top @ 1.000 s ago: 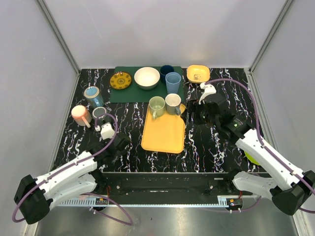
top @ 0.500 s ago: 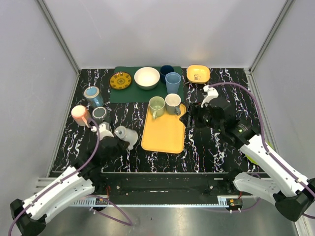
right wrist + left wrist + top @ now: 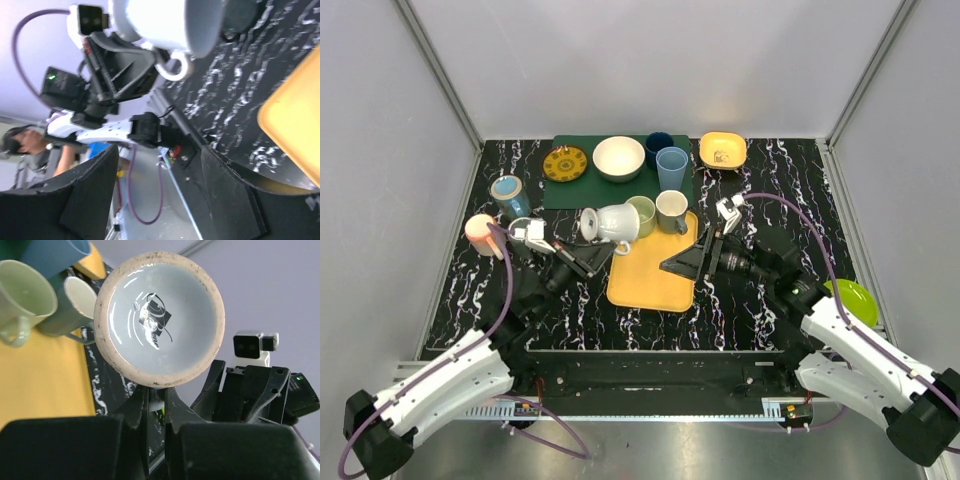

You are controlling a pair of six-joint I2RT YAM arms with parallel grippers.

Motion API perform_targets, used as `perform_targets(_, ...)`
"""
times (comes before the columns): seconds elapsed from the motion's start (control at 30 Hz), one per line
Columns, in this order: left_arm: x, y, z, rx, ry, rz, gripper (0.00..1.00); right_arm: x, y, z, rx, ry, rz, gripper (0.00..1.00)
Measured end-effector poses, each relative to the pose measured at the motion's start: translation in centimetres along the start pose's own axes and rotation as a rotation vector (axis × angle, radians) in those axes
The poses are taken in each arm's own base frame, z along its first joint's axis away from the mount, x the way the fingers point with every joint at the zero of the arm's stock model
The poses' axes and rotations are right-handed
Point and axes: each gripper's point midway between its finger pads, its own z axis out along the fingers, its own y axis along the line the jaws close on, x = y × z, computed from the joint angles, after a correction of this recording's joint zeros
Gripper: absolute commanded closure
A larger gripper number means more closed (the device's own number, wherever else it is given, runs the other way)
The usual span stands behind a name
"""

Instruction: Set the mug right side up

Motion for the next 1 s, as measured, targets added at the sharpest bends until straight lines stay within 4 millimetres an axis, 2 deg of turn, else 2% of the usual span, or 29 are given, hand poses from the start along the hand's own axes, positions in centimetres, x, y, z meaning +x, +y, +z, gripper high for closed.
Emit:
perform_targets(0.17,1.0,-1.9,1.7,0.091,0.033,-0.04,1.0,-0.6,3.1,0.5,-0.173,-0.005,0.05,0.28)
perform_targets(0.27,1.9,-2.7,2.1,0.125,0.064,-0.056,1.0,-1.0,4.0,1.1,-0.228,0.001,0.065,0.28)
perform_targets(0.43,2.5,-4.6,2.0,0.189,0.083,-0.071,1.0,-1.1,3.8,2.4,-0.262,0.029,0.125,0.28)
perform_targets(0.77,0.5,-8.5,2.0,0.293,0.033,-0.089,1.0,-1.3,5.1,2.4,-0.331,0.039,0.131,0.27)
perform_targets(0.87,0.7,-9.0,2.0,0.306,0.039,-0.093,1.0,-1.3,4.6,2.9,-0.325,0.043,0.139,0.28)
perform_targets(1.0,1.6,-9.1,2.0,0.307,0.065,-0.098,1.0,-1.5,4.1,3.6,-0.323,0.037,0.149,0.37)
